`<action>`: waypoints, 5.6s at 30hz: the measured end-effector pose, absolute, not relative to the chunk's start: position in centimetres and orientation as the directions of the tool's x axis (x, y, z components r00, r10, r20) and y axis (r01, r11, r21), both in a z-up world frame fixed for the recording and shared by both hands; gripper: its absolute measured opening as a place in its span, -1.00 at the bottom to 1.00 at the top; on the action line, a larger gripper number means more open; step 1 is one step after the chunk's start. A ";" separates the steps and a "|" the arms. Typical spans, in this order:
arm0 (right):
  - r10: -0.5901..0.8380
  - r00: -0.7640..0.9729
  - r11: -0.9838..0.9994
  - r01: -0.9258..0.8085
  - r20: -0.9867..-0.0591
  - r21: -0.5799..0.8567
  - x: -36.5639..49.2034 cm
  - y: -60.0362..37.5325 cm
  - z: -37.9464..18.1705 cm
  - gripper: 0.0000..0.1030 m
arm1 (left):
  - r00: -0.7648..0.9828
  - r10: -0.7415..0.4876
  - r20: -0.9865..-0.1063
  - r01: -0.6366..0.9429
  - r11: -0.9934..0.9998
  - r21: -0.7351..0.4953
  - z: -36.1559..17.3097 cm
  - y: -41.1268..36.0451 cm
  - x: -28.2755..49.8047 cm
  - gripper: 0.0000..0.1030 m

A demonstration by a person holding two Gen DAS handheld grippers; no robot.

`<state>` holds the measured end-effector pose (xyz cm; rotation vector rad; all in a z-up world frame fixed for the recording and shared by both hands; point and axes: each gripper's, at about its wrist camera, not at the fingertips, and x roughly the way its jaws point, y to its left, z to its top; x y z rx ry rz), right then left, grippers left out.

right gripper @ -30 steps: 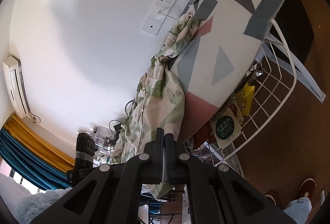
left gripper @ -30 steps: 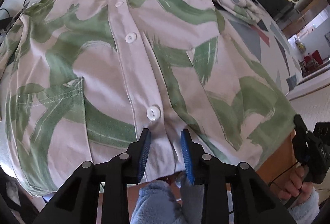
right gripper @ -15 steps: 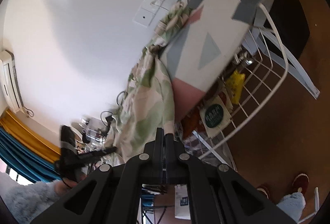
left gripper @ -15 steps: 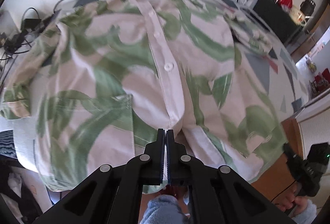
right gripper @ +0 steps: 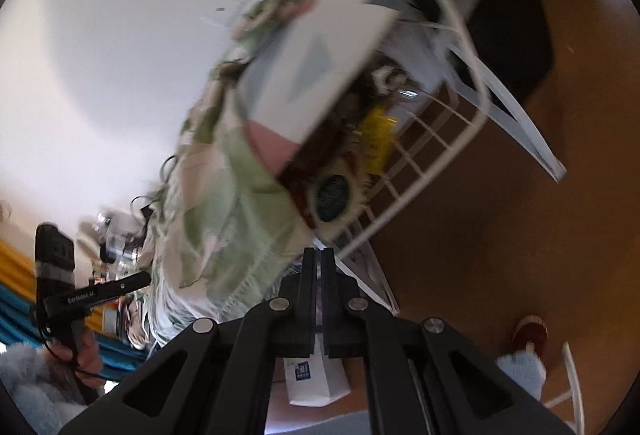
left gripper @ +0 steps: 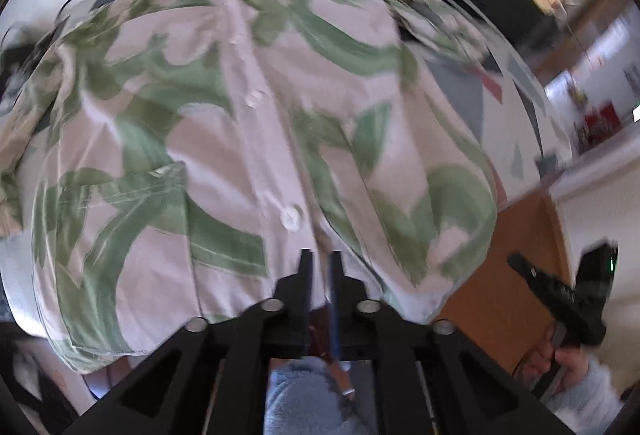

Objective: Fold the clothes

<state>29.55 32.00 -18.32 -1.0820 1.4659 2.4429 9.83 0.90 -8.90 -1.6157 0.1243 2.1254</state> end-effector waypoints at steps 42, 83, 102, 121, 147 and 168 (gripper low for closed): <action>-0.354 -0.610 -0.832 -0.141 -0.709 0.536 -7.9 43.4 -2.8 -0.89 | -0.333 0.623 -0.708 -0.162 -0.777 -0.608 -1.9 6.3 -10.9 0.09; -0.087 -0.458 -0.940 0.333 -0.884 -0.080 -15.7 22.9 -6.8 0.09 | -0.372 0.266 -0.889 0.230 -0.902 -0.366 -13.0 -12.7 -15.3 0.09; 0.123 -0.482 -0.992 -0.034 -0.868 -0.121 -22.9 36.0 -5.8 -0.90 | -0.364 0.184 -0.913 0.207 -0.940 -0.272 -12.8 -9.5 -18.0 0.09; 0.081 -0.622 -0.988 -0.155 -0.779 0.021 -22.1 40.8 -1.1 -0.03 | -0.354 0.227 -0.907 0.093 -0.957 -0.276 -10.8 -11.7 -16.0 0.13; -0.097 -0.457 -0.972 -0.146 -0.884 0.182 -5.4 29.7 -9.9 0.33 | -0.318 0.174 -0.932 -0.066 -0.985 -0.162 -13.1 -14.6 -15.7 0.13; -0.058 -0.382 -0.996 -0.046 -0.922 0.082 -6.1 27.1 -10.0 -0.83 | -0.295 0.271 -0.916 -0.102 -0.962 -0.252 -12.1 -15.3 -7.9 -0.86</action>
